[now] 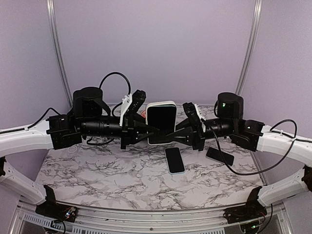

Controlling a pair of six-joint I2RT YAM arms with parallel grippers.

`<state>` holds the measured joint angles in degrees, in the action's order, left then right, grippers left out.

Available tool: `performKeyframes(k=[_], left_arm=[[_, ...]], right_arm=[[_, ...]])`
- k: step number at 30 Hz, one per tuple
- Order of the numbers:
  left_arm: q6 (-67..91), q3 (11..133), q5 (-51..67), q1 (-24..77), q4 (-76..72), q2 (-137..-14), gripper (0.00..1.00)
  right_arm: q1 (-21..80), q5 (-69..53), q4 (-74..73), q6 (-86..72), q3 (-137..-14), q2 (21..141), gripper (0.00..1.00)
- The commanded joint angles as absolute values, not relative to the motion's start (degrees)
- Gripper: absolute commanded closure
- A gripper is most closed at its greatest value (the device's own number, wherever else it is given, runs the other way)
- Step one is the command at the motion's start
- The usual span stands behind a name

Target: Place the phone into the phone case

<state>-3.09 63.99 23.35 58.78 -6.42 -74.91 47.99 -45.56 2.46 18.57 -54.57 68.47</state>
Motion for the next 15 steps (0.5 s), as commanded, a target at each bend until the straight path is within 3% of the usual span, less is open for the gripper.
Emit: performKeyframes(k=[1,5,6,8,10,12,15], left_arm=[[-1.87,63.01,23.10,58.99,-11.12,-73.66,1.00],[-3.12,62.64,23.53,59.88,-11.17,-74.27,1.00],[-3.54,62.59,23.23,60.00,-11.05,-74.32,1.00],[-4.66,62.58,22.51,60.11,-10.55,-74.13,1.00],[-5.85,62.37,21.82,60.27,-9.95,-73.81,1.00],[-7.11,62.10,21.08,60.50,-9.33,-73.55,1.00],[-8.42,62.13,19.86,61.10,-8.13,-73.70,1.00]], right_arm=[[48.24,-47.76,7.52,17.33,-56.09,68.01,1.00],[48.24,-47.00,7.54,17.25,-55.69,68.09,1.00],[48.24,-46.51,6.77,17.71,-56.01,68.18,0.94],[48.17,-44.24,3.43,18.94,-57.42,68.45,0.56],[47.81,-42.39,0.48,19.69,-59.37,68.55,0.29],[47.48,-42.32,-3.10,20.74,-61.37,68.47,0.19],[47.42,-44.23,-2.56,20.68,-63.05,68.89,0.17]])
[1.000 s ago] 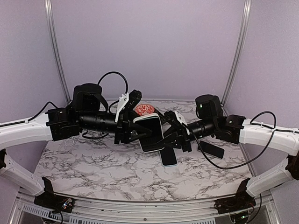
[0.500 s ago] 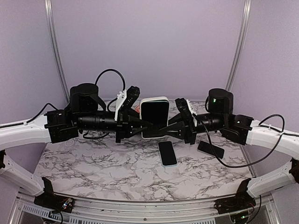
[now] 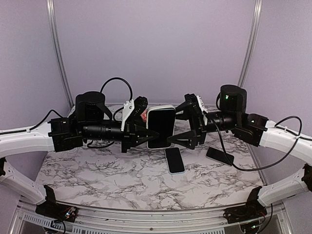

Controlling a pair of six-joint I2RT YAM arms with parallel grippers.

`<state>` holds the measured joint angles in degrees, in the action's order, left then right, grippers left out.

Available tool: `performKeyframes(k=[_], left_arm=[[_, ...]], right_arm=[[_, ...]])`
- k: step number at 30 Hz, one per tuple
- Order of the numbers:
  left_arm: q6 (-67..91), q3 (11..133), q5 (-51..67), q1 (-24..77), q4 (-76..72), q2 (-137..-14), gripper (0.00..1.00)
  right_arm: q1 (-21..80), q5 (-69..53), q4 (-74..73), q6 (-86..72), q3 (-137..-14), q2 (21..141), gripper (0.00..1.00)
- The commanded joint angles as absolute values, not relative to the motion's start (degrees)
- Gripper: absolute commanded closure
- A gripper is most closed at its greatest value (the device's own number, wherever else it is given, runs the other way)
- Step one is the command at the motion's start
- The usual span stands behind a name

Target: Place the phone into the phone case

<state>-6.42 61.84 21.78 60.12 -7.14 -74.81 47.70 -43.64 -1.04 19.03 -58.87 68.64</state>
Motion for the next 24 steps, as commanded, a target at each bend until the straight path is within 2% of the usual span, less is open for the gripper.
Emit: performKeyframes(k=[1,4,5,7,9,10,16,18,19,21,24], left_arm=[[-8.80,62.18,19.74,61.28,-7.83,-73.84,1.00],[-9.55,62.22,19.77,61.84,-7.48,-73.99,1.00],[-9.65,62.29,19.82,61.99,-7.33,-74.10,1.00],[-9.96,62.63,19.80,62.20,-6.78,-74.34,1.00],[-10.02,62.83,19.82,62.29,-6.44,-74.39,1.00],[-10.02,62.76,19.82,62.38,-6.44,-74.38,1.00],[-10.59,62.22,19.13,62.40,-6.07,-73.80,0.98],[-10.47,62.25,17.74,62.40,-5.97,-73.26,0.62],[-10.79,62.19,17.25,62.40,-5.90,-72.71,0.48],[-11.54,61.58,16.05,62.40,-6.07,-71.39,0.36],[-12.12,60.71,14.18,62.40,-6.93,-69.70,0.33]], right_arm=[[47.46,-45.44,-1.91,20.58,-63.35,69.30,0.18],[47.46,-48.15,-1.54,20.37,-65.11,71.36,0.26],[47.46,-48.86,-1.57,20.11,-65.86,72.08,0.33],[47.55,-50.56,-1.73,19.73,-67.12,73.70,0.56],[47.53,-51.23,-2.79,19.87,-68.37,74.60,0.88],[47.55,-51.45,-3.57,20.23,-68.64,74.78,1.00],[47.48,-51.59,-1.25,19.63,-66.24,72.54,1.00],[47.46,-50.88,-0.61,19.47,-65.42,71.97,1.00],[47.44,-50.67,-0.47,19.35,-65.13,71.83,1.00],[47.46,-50.58,-0.53,19.25,-64.96,71.72,1.00],[47.45,-50.93,-0.50,19.15,-65.01,71.76,1.00]])
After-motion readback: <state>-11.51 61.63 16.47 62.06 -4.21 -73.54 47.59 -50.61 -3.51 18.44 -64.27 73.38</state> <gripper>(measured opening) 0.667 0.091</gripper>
